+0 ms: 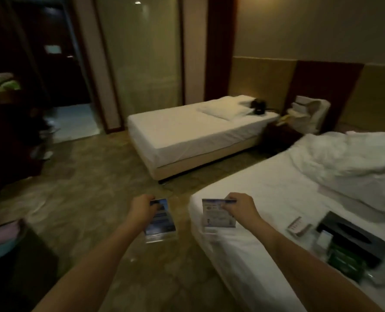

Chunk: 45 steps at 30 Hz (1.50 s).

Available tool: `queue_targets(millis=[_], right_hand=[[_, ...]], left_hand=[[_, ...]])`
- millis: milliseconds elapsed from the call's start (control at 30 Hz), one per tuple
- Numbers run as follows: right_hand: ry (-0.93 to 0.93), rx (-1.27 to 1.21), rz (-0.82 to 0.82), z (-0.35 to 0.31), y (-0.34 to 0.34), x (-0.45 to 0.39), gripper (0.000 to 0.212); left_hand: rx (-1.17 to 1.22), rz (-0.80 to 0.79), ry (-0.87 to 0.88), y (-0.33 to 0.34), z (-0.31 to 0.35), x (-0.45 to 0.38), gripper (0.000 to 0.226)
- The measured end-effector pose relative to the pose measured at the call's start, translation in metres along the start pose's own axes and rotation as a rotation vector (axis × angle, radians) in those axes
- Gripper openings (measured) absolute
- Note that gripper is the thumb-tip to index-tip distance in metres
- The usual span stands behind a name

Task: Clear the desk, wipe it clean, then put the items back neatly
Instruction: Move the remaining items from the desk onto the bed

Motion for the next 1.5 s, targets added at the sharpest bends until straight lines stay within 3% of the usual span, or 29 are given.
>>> queue_targets(millis=[167,433,633,733,867,1000,1267,1500], right_hand=[[0.189,-0.042,0.2,0.092,-0.077,-0.016,0.011],[0.458,-0.091,0.403,0.218,-0.133,-0.053,0.009],[0.638,-0.116,0.487,0.284,-0.177,-0.133,0.028],[0.709,-0.151,0.533,0.311,-0.199,-0.168,0.015],[0.771,-0.16,0.584,0.343,-0.218,-0.202,0.027],[0.818,-0.183,0.615,0.383,-0.23,-0.232,0.005],[0.939,-0.218,0.528,0.494,-0.21,-0.285,0.01],[1.036,-0.283,0.415,0.574,-0.181,-0.304,0.012]], left_hand=[[-0.069,-0.142,0.222,0.081,0.103,-0.075,0.014],[-0.134,-0.37,0.438,0.23,0.217,-0.175,0.017],[-0.16,-0.564,0.578,0.334,0.313,-0.269,0.012],[-0.182,-0.636,0.648,0.38,0.357,-0.309,0.016],[-0.216,-0.73,0.709,0.436,0.401,-0.342,0.019],[-0.234,-0.815,0.722,0.491,0.423,-0.362,0.021],[-0.274,-0.98,0.616,0.621,0.418,-0.386,0.007],[-0.347,-1.079,0.606,0.716,0.406,-0.386,0.012]])
Point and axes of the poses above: each hand's wrist, its own x-axis away from the middle knuckle, its own y-axis out of the palm, z = x × y, the point moved 3 cm from there along -x, towards the middle knuckle, and after that the axes turned 1 degree about -y, right-handed, at the moved point
